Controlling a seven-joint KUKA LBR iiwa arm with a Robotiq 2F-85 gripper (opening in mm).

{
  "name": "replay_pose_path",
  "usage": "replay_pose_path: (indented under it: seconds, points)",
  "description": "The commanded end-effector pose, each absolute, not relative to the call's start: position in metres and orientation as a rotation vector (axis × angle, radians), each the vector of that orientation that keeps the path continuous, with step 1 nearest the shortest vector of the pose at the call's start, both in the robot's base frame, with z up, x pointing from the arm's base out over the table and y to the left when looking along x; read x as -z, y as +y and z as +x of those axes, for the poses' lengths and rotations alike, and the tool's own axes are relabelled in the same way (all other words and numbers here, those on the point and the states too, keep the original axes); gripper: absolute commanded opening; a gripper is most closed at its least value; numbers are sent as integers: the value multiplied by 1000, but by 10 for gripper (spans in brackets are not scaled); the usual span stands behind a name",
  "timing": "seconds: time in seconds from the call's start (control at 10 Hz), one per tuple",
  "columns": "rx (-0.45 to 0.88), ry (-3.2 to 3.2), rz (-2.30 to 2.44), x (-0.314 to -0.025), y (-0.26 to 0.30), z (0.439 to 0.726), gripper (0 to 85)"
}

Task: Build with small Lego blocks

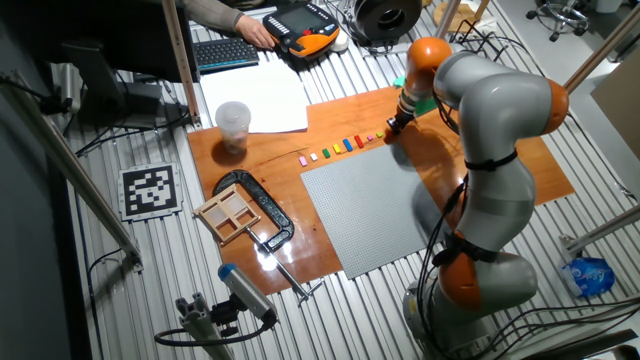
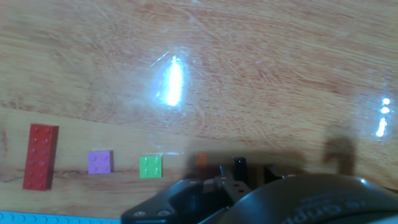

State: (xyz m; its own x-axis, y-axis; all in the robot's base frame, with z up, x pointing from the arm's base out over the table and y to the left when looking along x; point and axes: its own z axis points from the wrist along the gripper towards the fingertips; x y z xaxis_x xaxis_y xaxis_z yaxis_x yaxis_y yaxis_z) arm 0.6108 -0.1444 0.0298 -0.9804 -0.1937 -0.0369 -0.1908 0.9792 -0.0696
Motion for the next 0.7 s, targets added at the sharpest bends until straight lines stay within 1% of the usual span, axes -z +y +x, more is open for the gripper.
replay_pose_path:
  seconds: [0.0,0.1,0.2,0.6]
  points:
    - [102,3082,-299,-29,-144,611,340]
    - [102,3082,-299,-28,-144,611,340]
    - [104,3082,-300,-28,-144,611,170]
    - [107,3075,-309,-25,-144,612,170]
